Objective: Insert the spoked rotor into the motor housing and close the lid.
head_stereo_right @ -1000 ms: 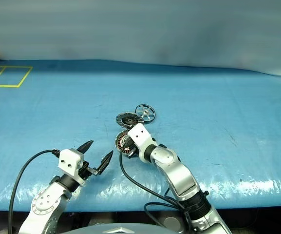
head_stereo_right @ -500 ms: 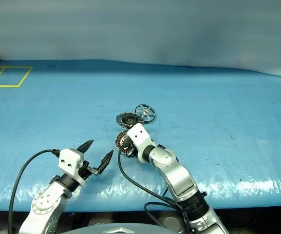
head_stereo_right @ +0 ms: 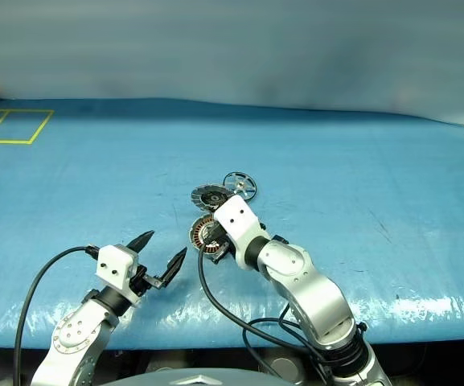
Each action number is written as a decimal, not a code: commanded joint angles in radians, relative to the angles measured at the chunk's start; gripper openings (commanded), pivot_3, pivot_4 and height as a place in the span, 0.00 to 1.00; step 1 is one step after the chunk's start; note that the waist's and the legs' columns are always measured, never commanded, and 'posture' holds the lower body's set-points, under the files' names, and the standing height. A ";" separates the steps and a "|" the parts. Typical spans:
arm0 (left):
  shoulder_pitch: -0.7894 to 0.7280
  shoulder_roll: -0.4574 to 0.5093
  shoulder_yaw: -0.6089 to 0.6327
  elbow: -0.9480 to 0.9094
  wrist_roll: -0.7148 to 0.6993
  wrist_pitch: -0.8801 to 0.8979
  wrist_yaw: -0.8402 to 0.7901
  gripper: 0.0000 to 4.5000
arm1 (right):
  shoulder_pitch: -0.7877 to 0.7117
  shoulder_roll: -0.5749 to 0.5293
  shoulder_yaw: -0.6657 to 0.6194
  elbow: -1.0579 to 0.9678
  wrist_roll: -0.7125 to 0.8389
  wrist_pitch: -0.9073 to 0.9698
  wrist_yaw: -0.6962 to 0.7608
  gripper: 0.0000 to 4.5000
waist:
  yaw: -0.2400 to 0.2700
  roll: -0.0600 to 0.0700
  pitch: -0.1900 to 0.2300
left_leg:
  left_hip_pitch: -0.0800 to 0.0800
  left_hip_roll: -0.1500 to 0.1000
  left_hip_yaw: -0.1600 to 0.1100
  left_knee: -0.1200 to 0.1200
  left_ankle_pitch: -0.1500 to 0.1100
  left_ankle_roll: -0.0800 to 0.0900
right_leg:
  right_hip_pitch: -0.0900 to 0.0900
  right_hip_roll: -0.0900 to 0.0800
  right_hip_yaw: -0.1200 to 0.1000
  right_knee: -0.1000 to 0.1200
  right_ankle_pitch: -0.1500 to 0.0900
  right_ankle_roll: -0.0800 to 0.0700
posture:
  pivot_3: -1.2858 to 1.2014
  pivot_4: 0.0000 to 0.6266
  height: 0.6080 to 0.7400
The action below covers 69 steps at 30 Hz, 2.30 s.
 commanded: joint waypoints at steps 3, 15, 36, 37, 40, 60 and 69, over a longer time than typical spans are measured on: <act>-0.014 -0.004 -0.002 -0.025 0.000 -0.024 0.001 1.00 | -0.018 -0.001 0.045 0.038 -0.007 -0.007 -0.024 0.01 | 0.000 0.000 0.000 | 0.000 0.000 0.000 0.000 0.000 0.000 | 0.000 0.000 0.000 0.000 0.000 0.000 | 0.52 0.24 1.00; -0.001 -0.010 0.000 -0.028 0.005 -0.027 0.012 1.00 | -0.007 -0.005 0.058 0.118 -0.008 -0.061 -0.034 0.01 | -0.001 0.000 0.000 | 0.000 0.000 0.000 0.000 0.000 0.000 | 0.000 0.000 0.000 0.000 0.000 0.000 | 0.52 0.24 1.00; -0.002 0.008 0.016 -0.037 0.003 -0.025 0.007 1.00 | -0.051 0.044 0.033 0.289 -0.047 -0.207 -0.062 0.01 | -0.001 0.000 0.000 | 0.000 0.000 0.000 0.000 0.000 0.000 | 0.000 0.000 0.000 0.000 0.000 0.000 | 0.52 0.24 1.00; -0.001 0.008 0.017 -0.039 0.002 -0.025 0.006 1.00 | -0.051 0.044 0.036 0.289 -0.046 -0.208 -0.058 0.01 | -0.001 0.000 0.000 | 0.000 0.000 0.000 0.000 0.000 0.000 | 0.000 0.000 0.000 0.000 0.000 0.000 | 0.52 0.24 1.00; 0.001 0.009 0.019 -0.041 0.002 -0.024 0.006 1.00 | -0.053 0.037 0.043 0.280 -0.047 -0.205 -0.047 0.01 | -0.001 0.000 0.000 | 0.000 0.000 0.000 0.000 0.000 0.000 | 0.000 0.000 0.000 0.000 0.000 0.000 | 0.52 0.24 1.00; 0.016 0.005 0.009 -0.045 0.001 -0.021 0.007 1.00 | -0.062 0.030 0.062 0.247 -0.042 -0.156 -0.024 0.01 | -0.001 0.000 0.000 | 0.000 0.000 0.000 0.000 0.000 0.000 | 0.000 0.000 0.000 0.000 0.000 0.000 | 0.52 0.24 1.00; 0.016 0.001 0.005 -0.045 0.002 -0.020 0.010 1.00 | -0.066 0.034 0.080 0.297 -0.051 -0.140 -0.020 0.01 | -0.001 0.000 0.000 | 0.000 0.000 0.000 0.000 0.000 0.000 | 0.000 0.000 0.000 0.000 0.000 0.000 | 0.52 0.24 1.00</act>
